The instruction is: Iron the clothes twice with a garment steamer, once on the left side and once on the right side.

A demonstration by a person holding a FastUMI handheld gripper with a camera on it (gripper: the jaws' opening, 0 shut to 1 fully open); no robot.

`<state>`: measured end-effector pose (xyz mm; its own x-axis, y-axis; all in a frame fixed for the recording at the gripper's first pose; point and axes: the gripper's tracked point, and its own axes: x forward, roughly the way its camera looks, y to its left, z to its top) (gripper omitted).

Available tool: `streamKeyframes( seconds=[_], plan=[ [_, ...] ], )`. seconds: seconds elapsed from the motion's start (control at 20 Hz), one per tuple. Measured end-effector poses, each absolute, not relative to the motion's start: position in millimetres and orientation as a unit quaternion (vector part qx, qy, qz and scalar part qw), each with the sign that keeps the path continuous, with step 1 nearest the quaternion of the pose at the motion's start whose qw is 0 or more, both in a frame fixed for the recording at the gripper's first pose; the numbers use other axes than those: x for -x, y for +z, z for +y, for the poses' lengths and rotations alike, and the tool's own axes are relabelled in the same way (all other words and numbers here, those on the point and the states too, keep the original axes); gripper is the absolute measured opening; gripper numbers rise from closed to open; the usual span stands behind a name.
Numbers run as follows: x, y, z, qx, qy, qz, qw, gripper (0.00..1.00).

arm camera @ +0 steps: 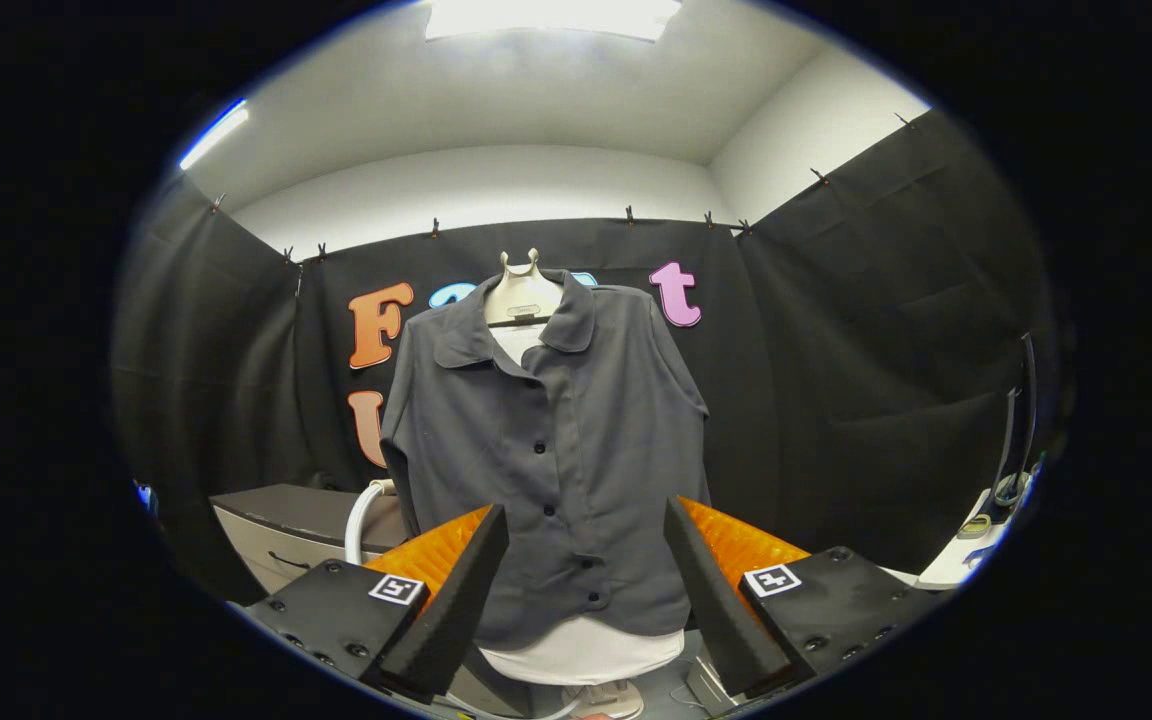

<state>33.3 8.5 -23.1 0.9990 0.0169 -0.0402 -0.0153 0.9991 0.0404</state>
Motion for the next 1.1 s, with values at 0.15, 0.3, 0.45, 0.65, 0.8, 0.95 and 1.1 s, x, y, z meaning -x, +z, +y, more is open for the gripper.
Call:
streamKeyframes(
  seconds=[0.15, 0.3, 0.45, 0.65, 0.8, 0.95, 1.1],
  plan=[
    [-37.5, -22.2, 15.8, -0.013, 0.017, 0.024, 0.999, 1.0],
    [-46.6, -10.5, 31.9, -0.003, 0.027, 0.019, 0.999, 0.99],
    [-62.1, 7.2, 59.8, 0.004, 0.042, 0.005, 0.999, 0.98],
    [-82.7, 11.5, 117.7, -0.005, 0.086, -0.002, 0.996, 0.99],
    [-101.6, 1.6, 172.4, -0.033, 0.132, 0.013, 0.991, 0.98],
    [-126.5, 0.1, 226.4, -0.073, 0.177, 0.032, 0.981, 0.98],
    [-167.3, -10.2, 280.3, -0.06, 0.199, 0.051, 0.977, 0.98]
  ],
)
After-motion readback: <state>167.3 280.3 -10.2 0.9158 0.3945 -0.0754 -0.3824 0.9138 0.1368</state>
